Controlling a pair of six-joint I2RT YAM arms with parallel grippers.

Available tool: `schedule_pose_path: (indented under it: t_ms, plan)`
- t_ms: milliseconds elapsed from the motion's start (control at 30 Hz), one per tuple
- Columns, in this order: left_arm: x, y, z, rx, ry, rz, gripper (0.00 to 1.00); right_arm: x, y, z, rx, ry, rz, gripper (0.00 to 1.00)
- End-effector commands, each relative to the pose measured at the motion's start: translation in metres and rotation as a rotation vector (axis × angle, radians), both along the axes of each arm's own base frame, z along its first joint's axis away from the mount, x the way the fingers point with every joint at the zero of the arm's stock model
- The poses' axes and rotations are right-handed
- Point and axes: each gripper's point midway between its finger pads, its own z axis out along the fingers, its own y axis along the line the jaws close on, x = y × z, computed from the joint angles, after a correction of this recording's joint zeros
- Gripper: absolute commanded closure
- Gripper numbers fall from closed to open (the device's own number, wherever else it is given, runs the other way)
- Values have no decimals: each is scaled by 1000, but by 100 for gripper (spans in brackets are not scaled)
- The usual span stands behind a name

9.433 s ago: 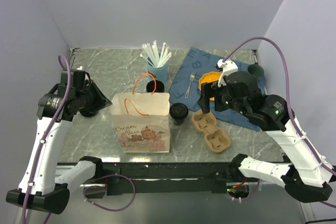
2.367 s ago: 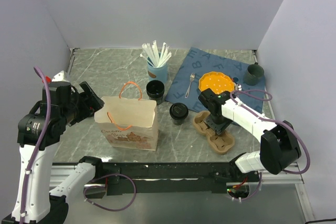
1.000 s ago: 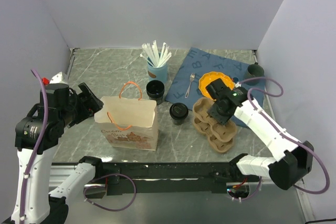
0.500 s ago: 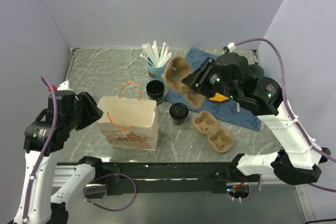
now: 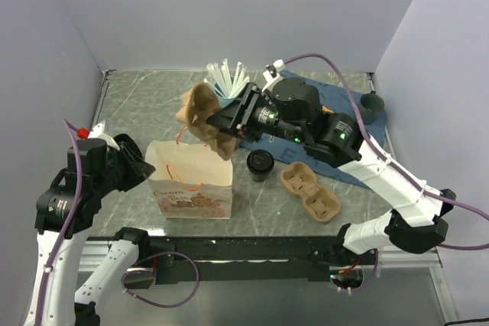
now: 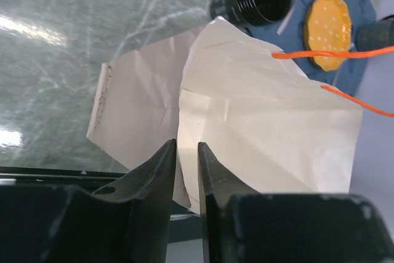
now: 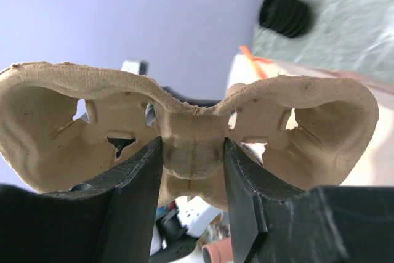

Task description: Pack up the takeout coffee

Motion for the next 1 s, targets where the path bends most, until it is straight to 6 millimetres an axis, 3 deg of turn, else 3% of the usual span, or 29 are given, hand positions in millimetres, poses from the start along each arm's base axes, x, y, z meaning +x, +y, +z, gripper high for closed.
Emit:
schedule_pose_path:
  t_ms: [0, 100, 167, 233, 267, 367, 667, 967]
  plan:
    - [-4, -18, 5, -105, -16, -52, 74, -16, 24, 30, 129, -30, 89, 63]
    - [-10, -18, 0, -123, 1, -30, 68, -21, 33, 19, 92, -26, 113, 63]
    - [-11, -12, -5, -114, 24, 10, 54, -22, 39, 14, 72, -26, 127, 63]
    - [-10, -9, -4, -104, 25, 30, 49, -21, 43, 4, 45, -14, 141, 63]
    - [-9, -7, -3, -99, 28, 39, 41, -25, 45, 4, 43, -10, 157, 63]
    - [-7, 2, -1, -61, 39, 82, 37, -33, 53, -7, 15, 3, 191, 63]
    - [-9, 20, 3, 9, 52, 156, 39, -34, 56, -35, -95, 6, 195, 63]
    - [-6, 7, 15, -37, -17, 83, 56, -26, 47, -66, -228, 19, 154, 63]
